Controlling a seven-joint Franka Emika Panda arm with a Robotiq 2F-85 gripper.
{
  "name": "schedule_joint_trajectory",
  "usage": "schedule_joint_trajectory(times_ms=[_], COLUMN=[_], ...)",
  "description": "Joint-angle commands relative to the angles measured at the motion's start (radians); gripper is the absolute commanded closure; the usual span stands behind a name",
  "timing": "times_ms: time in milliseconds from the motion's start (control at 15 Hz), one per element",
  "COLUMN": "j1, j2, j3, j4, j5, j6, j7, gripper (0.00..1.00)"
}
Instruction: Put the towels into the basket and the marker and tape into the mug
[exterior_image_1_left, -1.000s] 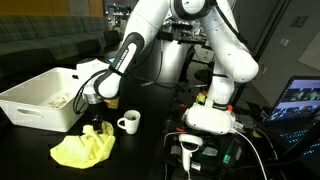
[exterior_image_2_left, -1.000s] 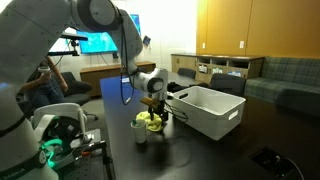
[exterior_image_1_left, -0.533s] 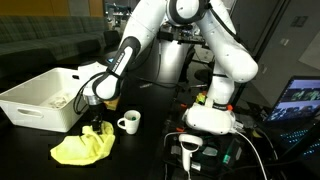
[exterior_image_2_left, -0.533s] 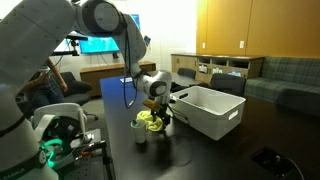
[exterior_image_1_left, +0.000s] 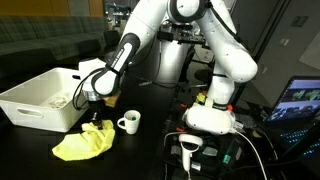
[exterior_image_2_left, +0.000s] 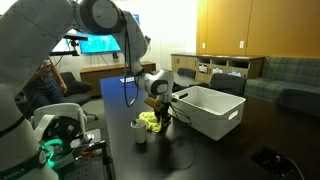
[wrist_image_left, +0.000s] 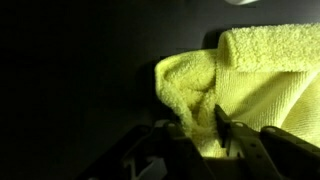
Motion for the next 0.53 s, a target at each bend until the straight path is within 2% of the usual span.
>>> schedule_joint_trajectory(times_ms=[0, 67, 467], j1=[0.002, 0.006, 0.031], j2=[-0.076, -0.088, -0.117], j3=[-0.012, -0.019, -0.057], j4=[-0.058, -0.064, -0.063], j5=[0.001, -0.003, -0.022], j6=[0.004, 0.0, -0.031], j7=[0.021, 0.028, 0.089], gripper=[0.92, 1.0, 0.98])
